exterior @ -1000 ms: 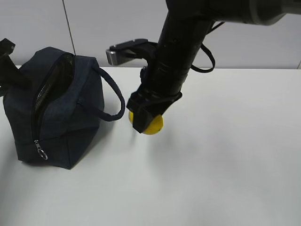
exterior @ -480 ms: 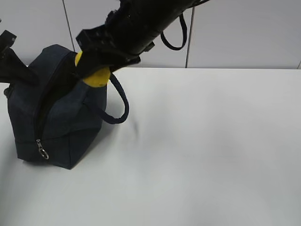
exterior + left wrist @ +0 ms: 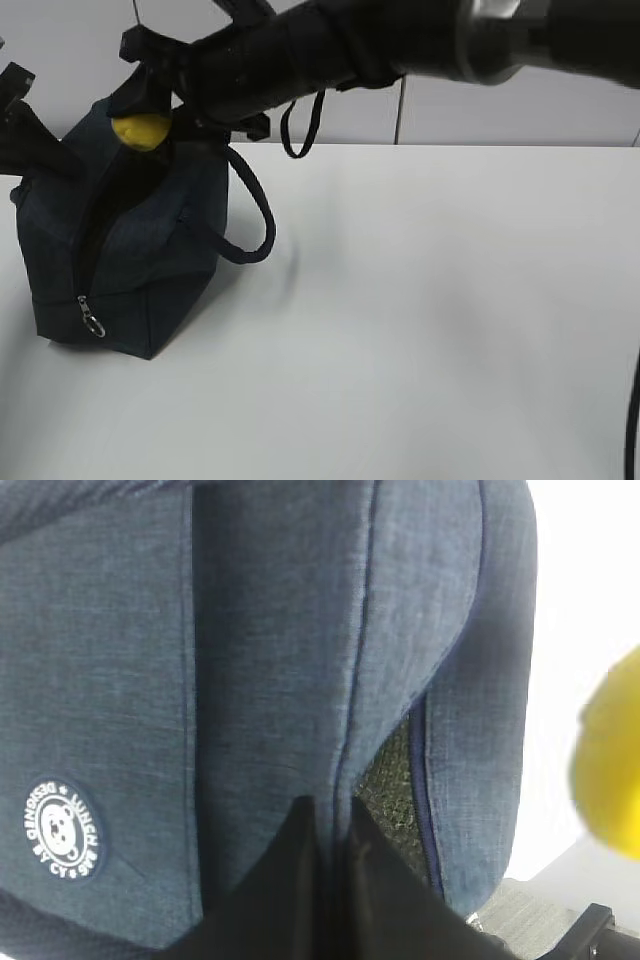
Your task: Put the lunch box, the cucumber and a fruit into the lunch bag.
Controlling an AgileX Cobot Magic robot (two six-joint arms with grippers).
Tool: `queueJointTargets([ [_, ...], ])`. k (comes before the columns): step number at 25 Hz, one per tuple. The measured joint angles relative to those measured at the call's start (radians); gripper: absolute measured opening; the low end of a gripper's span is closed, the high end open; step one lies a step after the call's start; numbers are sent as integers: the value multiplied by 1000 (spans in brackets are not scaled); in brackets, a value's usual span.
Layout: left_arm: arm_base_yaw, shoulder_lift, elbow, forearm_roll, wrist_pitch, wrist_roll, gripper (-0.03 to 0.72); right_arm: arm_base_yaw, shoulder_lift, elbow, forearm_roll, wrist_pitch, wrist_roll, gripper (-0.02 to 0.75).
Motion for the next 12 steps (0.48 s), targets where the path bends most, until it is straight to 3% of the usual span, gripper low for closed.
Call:
queueJointTargets([
  [5,0,0,0,0,1,0,-6,0,76,0,158,-24,-102,391],
  [12,0,0,0,0,1,0,-6,0,88,0,177,-65,-146,403],
])
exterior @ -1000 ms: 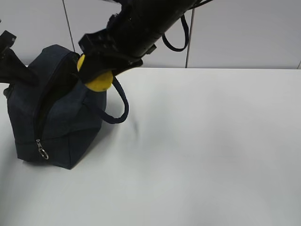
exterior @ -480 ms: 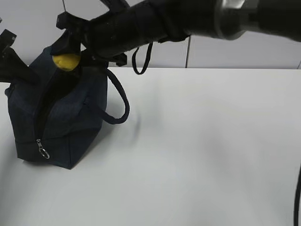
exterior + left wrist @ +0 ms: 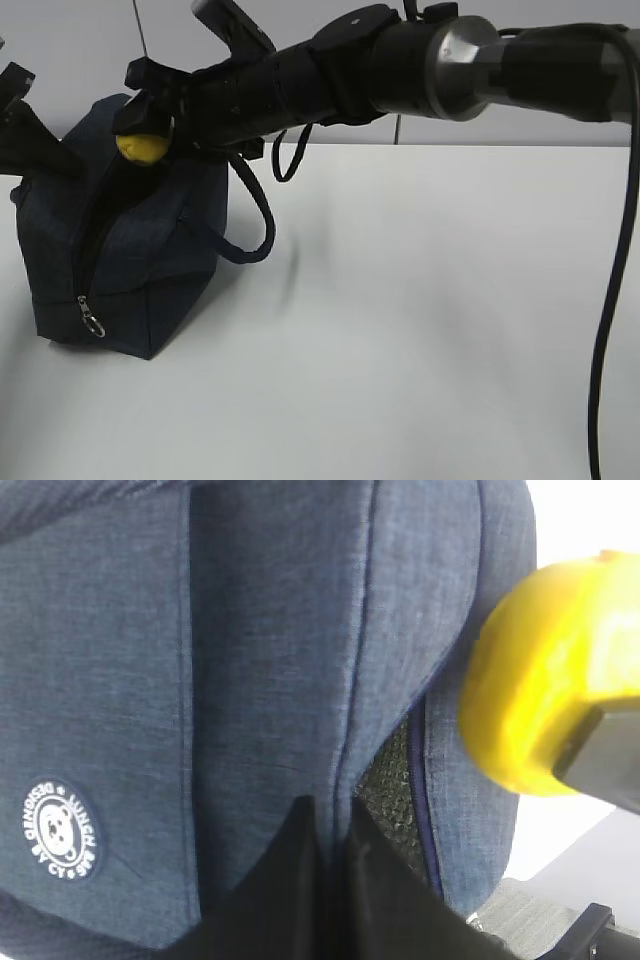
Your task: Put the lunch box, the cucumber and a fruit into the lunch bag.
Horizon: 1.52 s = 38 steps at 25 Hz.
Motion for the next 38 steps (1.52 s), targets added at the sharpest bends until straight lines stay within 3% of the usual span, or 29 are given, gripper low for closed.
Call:
queueJointTargets([
  [8,0,0,0,0,0,0,-6,0,0,0,4,-2,-8,540],
  [14,0,0,0,-2,0,0,-6,-5,0,-11,12,31,-8,550],
  [25,0,0,0,-2,0,0,-6,-102,0,-99,-5,378,-35,512],
  [29,0,0,0,-2,0,2,-6,-117,0,-101,-93,434,-18,498],
  [34,0,0,0,-2,0,2,-6,-117,0,-151,-379,477,169,496],
  [38,0,0,0,0,0,2,-6,-117,0,-178,-459,480,257,496],
])
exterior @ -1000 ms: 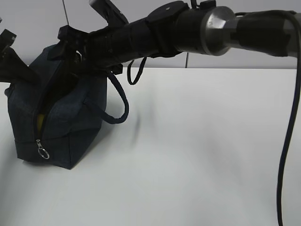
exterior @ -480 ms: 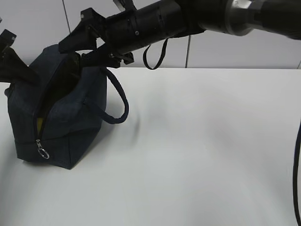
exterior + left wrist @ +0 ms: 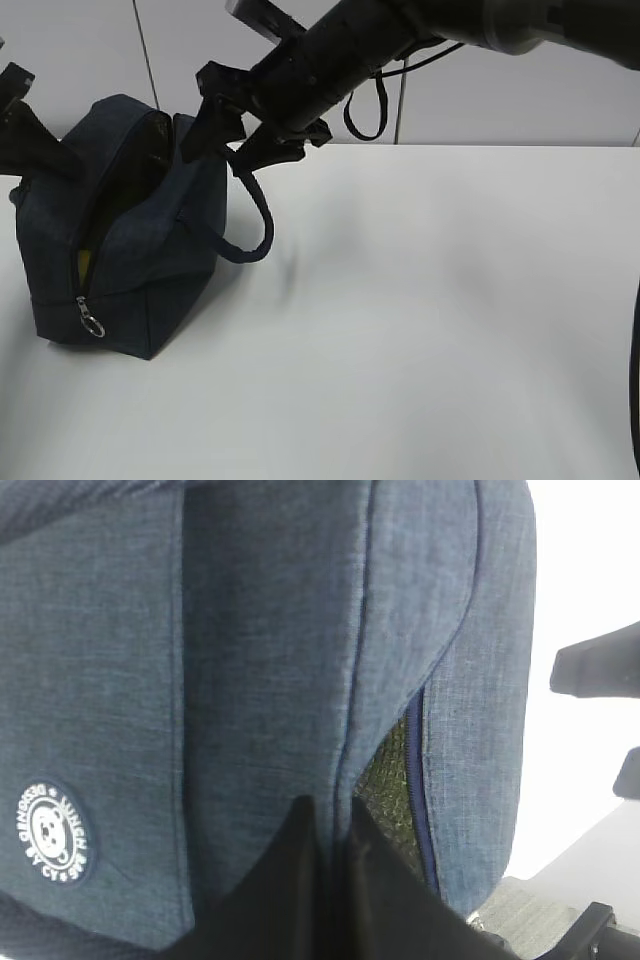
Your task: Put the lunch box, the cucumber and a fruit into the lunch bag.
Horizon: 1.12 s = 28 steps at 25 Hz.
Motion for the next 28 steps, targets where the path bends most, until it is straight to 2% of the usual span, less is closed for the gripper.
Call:
queueJointTargets([
  [7,0,0,0,0,1,0,-6,40,0,-4,-55,-92,77,496],
  [15,0,0,0,0,1,0,-7,56,32,-7,-97,-120,129,496],
  [24,0,0,0,0,1,0,-7,58,76,-7,-85,-148,166,496],
  [28,0,0,0,-2,1,0,-7,58,78,-7,-64,-151,168,423],
])
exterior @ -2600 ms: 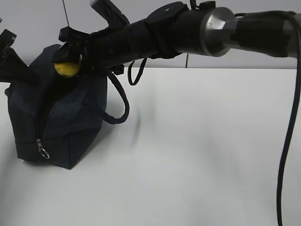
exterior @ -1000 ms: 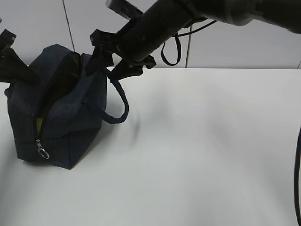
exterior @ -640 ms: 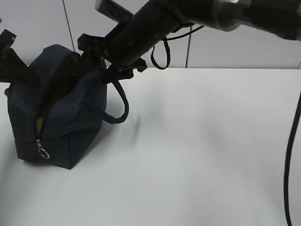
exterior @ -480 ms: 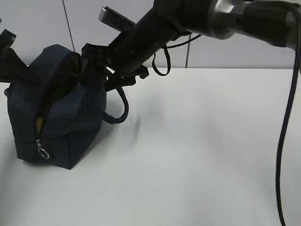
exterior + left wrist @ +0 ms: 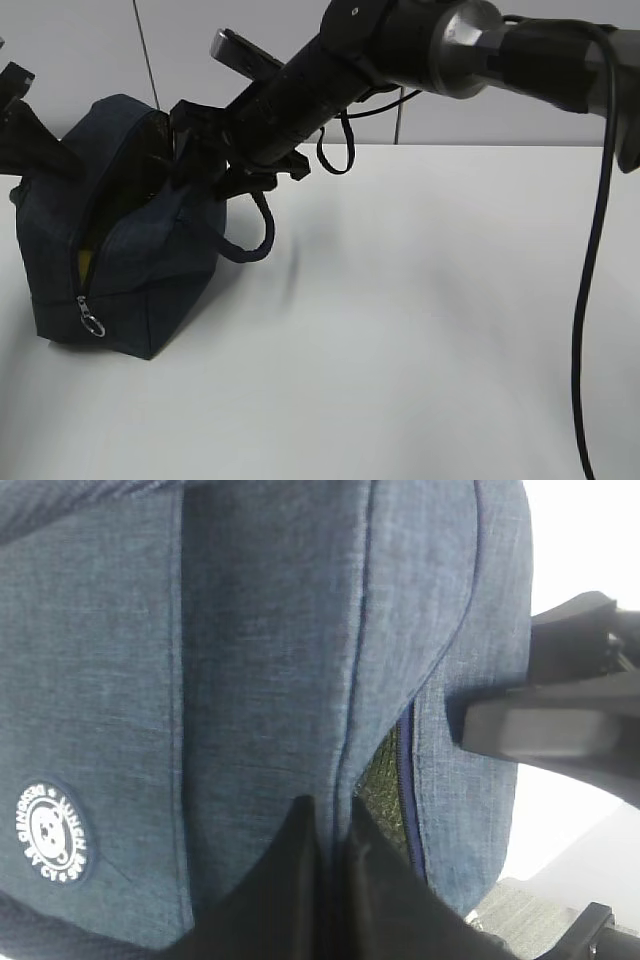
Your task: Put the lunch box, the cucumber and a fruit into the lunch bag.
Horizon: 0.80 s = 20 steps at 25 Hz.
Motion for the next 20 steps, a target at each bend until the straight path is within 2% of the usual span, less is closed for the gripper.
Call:
queueJointTargets([
  [10,0,0,0,-17,0,0,-7,4,7,0,13,5,-18,32],
  [15,-18,0,0,-28,0,0,-7,4,7,-31,-30,54,-42,8],
  [20,-95,0,0,-60,0,0,-7,4,7,-100,-192,168,26,6],
])
